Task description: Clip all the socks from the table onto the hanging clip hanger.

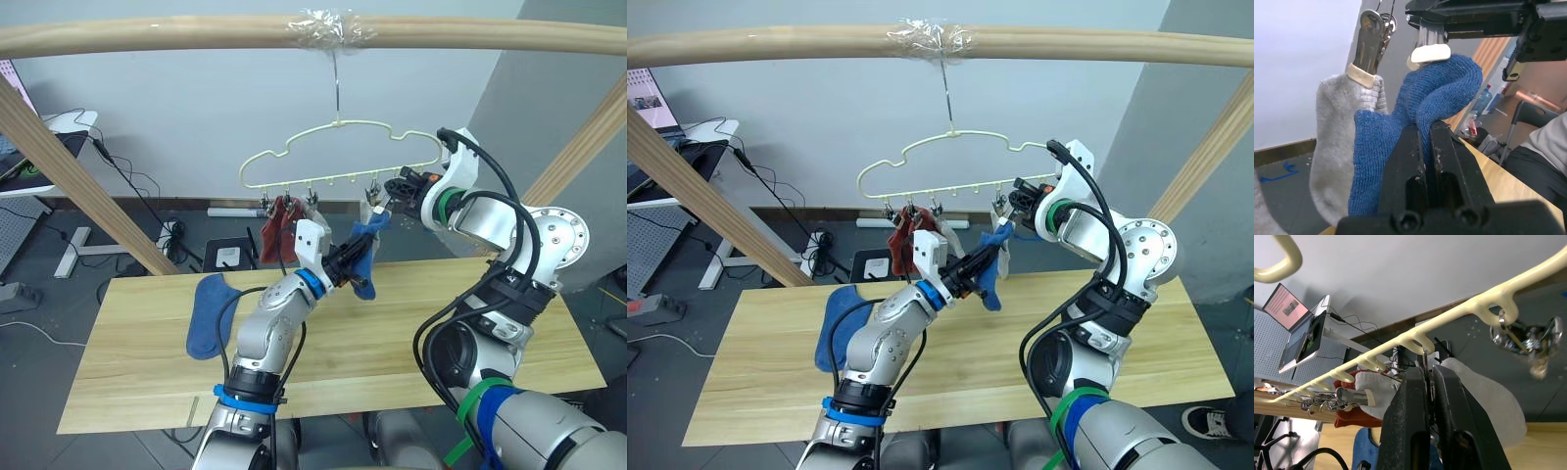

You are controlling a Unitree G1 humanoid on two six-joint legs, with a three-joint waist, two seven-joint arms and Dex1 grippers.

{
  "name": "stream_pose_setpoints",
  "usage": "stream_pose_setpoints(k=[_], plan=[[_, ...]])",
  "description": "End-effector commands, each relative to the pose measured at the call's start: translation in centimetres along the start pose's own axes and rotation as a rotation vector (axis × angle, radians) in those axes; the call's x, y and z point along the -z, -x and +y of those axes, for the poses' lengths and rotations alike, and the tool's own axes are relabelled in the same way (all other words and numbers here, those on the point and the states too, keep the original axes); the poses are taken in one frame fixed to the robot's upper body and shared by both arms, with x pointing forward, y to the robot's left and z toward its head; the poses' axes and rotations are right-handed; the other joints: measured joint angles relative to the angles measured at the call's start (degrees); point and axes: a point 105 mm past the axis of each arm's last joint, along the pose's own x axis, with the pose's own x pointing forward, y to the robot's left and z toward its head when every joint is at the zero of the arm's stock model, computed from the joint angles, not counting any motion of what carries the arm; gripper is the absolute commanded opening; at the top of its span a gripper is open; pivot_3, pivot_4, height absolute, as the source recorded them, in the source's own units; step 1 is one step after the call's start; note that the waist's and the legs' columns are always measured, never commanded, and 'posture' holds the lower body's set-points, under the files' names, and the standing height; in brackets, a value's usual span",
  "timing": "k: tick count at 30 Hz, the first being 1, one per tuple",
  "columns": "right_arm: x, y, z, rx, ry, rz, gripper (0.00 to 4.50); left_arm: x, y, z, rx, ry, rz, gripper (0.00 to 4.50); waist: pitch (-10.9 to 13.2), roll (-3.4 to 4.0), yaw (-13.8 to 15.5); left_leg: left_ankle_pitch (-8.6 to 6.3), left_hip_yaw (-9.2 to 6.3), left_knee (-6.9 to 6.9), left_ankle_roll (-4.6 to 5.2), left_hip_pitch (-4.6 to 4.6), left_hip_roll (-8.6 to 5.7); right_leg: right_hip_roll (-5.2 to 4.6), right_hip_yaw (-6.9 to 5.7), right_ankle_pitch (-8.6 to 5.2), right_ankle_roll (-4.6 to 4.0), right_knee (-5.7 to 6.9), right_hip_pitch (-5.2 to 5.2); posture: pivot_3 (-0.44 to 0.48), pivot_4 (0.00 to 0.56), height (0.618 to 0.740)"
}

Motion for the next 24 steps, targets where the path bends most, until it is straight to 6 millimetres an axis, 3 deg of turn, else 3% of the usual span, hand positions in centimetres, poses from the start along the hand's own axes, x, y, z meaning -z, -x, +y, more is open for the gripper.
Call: stream_pose_setpoints(k=[1,6,14,19,24], plan=[[-0.2,0.4,0.8,-0.027,0.033,-0.015,0.0,-1.4,-0.7,-0.9,0.027,-0.025,-0.054,0.03,0.0,0.0,-0.03,0.0,0.0,0.0,0.0,-0.01,0.0,0.0,0.0,0.0,0.0,-0.01,0.0,-0.133,0.183,0.74],[-0.2,0.4,0.9,-0.038,0.027,-0.013,0.0,-1.3,-0.9,-1.5,0.049,-0.035,-0.053,0.03,0.0,0.0,-0.08,0.0,0.0,-0.01,0.0,-0.02,0.0,0.0,-0.01,0.0,0.0,-0.03,-0.01,-0.133,0.183,0.74],[-0.3,0.9,0.5,-0.057,0.038,-0.026,2.75,-1.2,-1.0,-2.7,0.099,-0.031,-0.046,0.0,0.0,0.0,-0.26,0.0,0.0,-0.01,0.0,-0.03,0.0,0.0,-0.01,0.0,0.01,-0.03,-0.01,-0.131,0.175,0.74],[-1.3,2.3,0.1,-0.107,0.062,-0.074,4.44,-0.7,-1.0,-4.1,0.171,0.025,-0.019,0.0,0.0,0.0,-0.38,0.0,0.0,-0.01,0.0,-0.05,0.0,0.0,-0.01,0.0,0.0,-0.04,-0.01,-0.139,0.169,0.74],[-2.1,4.0,0.4,-0.17,0.106,-0.127,4.44,0.3,-0.8,-5.0,0.214,0.188,0.01,0.0,0.0,0.01,-0.87,0.0,0.0,0.0,0.0,-0.04,0.0,0.0,-0.01,-0.02,0.04,-0.04,-0.01,-0.157,0.163,0.74]])
